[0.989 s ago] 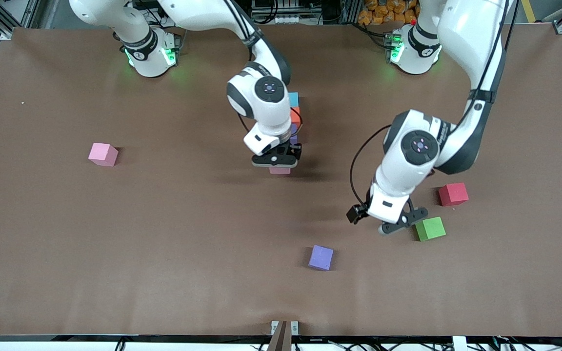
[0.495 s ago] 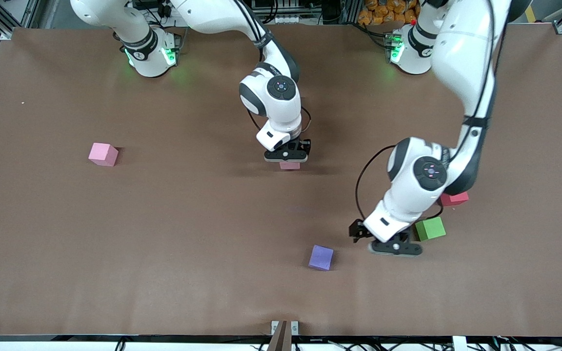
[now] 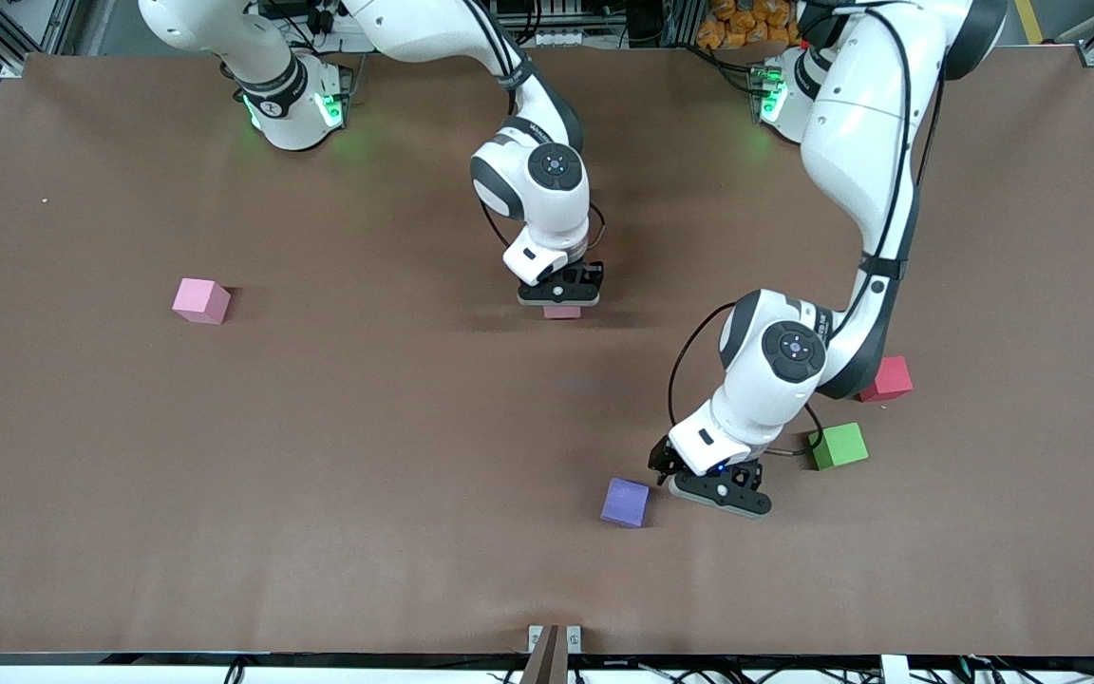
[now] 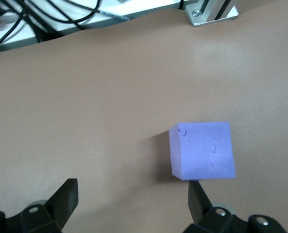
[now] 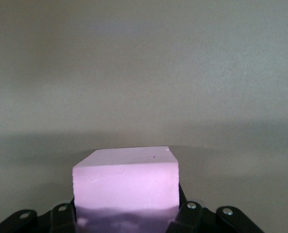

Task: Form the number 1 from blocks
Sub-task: 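Place the pink cube against purple with the right gripper while the left gripper grasps purple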

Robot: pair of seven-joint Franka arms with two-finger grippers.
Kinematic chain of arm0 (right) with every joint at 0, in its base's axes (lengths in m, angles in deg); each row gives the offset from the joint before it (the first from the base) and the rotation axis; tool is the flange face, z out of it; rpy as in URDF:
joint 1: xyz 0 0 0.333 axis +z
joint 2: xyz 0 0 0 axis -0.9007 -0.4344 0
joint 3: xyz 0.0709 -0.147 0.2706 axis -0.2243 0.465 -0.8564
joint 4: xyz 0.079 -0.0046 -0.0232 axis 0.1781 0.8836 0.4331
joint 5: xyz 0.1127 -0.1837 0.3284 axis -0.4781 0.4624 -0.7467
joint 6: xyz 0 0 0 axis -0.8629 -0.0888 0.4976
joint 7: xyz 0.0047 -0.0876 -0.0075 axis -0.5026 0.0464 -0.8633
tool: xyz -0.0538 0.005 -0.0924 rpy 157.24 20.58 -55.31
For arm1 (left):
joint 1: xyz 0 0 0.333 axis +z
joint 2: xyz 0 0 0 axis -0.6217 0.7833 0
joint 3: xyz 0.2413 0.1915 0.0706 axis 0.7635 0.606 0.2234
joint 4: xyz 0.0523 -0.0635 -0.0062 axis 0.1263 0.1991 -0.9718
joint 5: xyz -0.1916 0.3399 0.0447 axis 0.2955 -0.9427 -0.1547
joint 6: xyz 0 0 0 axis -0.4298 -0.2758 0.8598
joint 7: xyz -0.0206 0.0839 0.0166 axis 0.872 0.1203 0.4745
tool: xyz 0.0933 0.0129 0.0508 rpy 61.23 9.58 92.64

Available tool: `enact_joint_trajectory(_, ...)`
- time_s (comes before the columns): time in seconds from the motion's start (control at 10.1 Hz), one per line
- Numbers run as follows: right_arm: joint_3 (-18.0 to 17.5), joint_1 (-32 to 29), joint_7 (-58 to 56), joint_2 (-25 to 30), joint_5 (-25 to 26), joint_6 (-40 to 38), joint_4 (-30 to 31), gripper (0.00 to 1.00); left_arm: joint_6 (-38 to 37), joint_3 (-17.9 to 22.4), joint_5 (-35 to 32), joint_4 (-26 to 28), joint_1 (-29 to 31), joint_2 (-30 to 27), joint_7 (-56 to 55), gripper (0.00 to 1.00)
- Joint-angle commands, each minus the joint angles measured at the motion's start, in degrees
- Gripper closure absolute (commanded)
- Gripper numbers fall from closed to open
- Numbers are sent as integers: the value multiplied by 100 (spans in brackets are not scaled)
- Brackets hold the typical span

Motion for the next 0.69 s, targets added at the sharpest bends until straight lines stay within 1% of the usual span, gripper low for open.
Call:
enact_joint_trajectory(0.0, 67, 141, 147, 33, -75, 8, 96, 33, 159, 83, 275, -569, -142, 487, 300, 0)
enact_joint_trajectory(0.1, 67, 150, 165, 33, -75, 17, 114, 28, 159, 83, 389, -701, -151, 575, 300, 0)
enact_joint_trajectory(0.2, 67, 150, 165, 51, -75, 17, 123, 0, 159, 83, 468, -876, -160, 689, 300, 0)
enact_joint_trajectory(0.3, 67, 150, 165, 103, -75, 8, 123, 0, 159, 91, 626, -1017, -229, 769, 291, 0)
enact_joint_trajectory(0.4, 67, 124, 165, 278, -75, -18, 158, 0, 159, 109, 732, -1053, -282, 778, 291, 0)
enact_joint_trajectory(0.59, 67, -34, 121, 996, -57, -53, 586, 0, 168, 109, 733, -1280, -292, 970, 291, 0)
